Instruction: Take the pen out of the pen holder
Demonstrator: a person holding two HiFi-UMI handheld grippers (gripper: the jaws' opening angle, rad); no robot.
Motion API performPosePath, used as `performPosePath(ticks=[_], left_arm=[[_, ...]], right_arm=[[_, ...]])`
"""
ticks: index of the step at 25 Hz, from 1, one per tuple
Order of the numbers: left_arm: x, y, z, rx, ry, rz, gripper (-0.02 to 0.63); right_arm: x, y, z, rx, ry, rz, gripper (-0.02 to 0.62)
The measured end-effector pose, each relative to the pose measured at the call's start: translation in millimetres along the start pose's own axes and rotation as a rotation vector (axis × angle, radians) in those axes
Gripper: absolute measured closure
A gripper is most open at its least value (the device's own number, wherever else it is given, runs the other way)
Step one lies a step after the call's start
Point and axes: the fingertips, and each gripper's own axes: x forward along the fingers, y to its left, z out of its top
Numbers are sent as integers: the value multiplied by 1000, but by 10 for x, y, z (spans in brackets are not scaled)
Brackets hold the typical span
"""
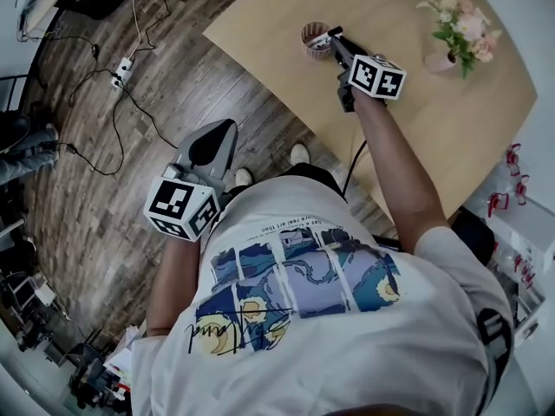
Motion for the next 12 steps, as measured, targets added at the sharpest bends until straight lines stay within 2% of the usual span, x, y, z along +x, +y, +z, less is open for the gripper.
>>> performPosePath(ticks=[5,12], left_arm=[[-107,96,-50,-1,5,-22,592],[-289,248,-98,-15,-14,-27,592]], right_arm=[[-31,-41,34,-47,-3,-68,551],[-111,1,126,-69,-48,-121,558]])
